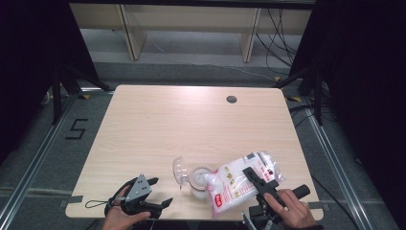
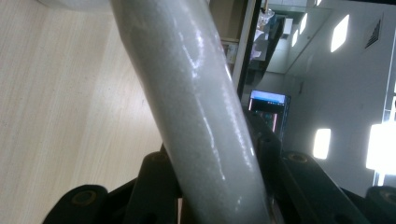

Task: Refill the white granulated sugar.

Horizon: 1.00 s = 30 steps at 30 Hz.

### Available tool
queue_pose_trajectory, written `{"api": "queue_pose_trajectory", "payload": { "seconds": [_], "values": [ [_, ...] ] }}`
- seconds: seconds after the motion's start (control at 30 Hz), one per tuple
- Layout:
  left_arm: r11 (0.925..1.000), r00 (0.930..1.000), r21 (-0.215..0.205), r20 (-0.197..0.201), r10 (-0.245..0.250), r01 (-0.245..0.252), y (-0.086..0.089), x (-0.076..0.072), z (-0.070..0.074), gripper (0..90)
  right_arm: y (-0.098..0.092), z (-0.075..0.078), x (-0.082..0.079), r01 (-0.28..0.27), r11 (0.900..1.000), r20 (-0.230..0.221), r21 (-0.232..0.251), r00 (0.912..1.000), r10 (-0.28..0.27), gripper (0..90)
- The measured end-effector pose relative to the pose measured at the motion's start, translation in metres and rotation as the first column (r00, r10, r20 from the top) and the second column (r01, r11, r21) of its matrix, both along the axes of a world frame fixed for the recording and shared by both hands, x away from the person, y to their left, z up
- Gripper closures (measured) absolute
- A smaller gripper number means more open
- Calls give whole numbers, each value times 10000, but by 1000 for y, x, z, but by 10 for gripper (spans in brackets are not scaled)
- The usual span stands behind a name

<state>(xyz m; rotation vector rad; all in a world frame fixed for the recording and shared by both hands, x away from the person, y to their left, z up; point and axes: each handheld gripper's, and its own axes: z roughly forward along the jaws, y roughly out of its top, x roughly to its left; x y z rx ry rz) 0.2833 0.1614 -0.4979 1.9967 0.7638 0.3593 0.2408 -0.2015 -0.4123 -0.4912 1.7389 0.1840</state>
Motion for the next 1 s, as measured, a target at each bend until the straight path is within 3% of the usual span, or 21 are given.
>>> {"api": "queue_pose_trajectory", "payload": {
  "seconds": [0.03,0.1,0.17,0.47,0.5,1.0],
  "values": [
    [9998,10000,157,12,-78,78,1,1,0,159,0,-1,0,-17,10000,-15,-20,10000,17,695],
    [9999,10000,133,47,-34,34,1,1,0,159,0,-2,0,36,10000,15,-85,10000,-36,695],
    [9999,10000,142,53,-40,39,1,0,0,159,-2,-5,0,190,9997,-245,161,9995,-186,695],
    [10000,10000,9,-42,-44,44,0,0,0,159,-3,-8,2,28,10000,-168,41,9999,-27,699],
    [10000,9999,28,-78,-69,69,0,0,0,159,-4,-9,1,239,9995,-315,186,9992,-233,700],
    [9999,10000,115,36,-36,36,1,1,0,159,-5,-8,3,84,9999,-176,98,9998,-82,701]
  ]
}}
